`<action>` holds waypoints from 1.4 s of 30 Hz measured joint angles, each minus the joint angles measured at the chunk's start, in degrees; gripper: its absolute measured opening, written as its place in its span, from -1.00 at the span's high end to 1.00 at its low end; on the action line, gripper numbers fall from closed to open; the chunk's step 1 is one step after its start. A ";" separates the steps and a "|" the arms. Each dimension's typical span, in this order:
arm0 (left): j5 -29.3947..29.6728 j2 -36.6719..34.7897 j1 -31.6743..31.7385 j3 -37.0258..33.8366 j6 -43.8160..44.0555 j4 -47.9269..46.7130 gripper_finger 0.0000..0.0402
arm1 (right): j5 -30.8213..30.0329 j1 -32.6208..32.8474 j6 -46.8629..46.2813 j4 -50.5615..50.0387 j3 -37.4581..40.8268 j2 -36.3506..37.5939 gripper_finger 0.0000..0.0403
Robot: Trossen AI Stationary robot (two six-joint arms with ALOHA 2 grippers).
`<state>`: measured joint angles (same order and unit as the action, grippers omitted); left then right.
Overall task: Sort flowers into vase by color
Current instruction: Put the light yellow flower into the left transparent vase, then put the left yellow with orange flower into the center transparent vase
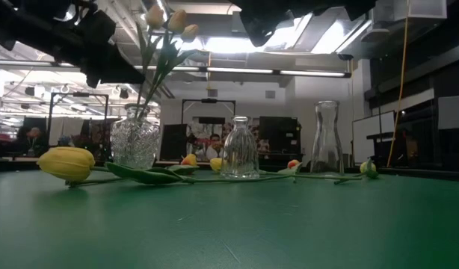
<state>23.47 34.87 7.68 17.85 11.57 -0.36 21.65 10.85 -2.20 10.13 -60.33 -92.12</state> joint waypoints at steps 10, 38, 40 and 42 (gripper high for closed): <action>-0.16 -0.11 -0.02 0.00 0.57 -2.16 0.49 | 0.02 0.00 -1.32 0.02 0.01 0.02 0.36; -24.45 -0.09 -3.29 0.00 15.90 -10.40 0.43 | -13.78 0.00 -6.86 -9.97 0.01 0.02 0.36; -25.31 0.07 -6.04 0.00 17.42 -10.54 0.43 | -14.16 0.00 -6.80 -9.95 0.01 0.02 0.36; -24.82 0.05 -9.18 0.00 18.35 -10.58 0.43 | -14.22 0.00 -6.57 -9.95 0.01 0.02 0.36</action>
<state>-1.35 34.92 -1.50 17.85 29.92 -10.94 7.43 10.85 -8.76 0.19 -60.31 -92.09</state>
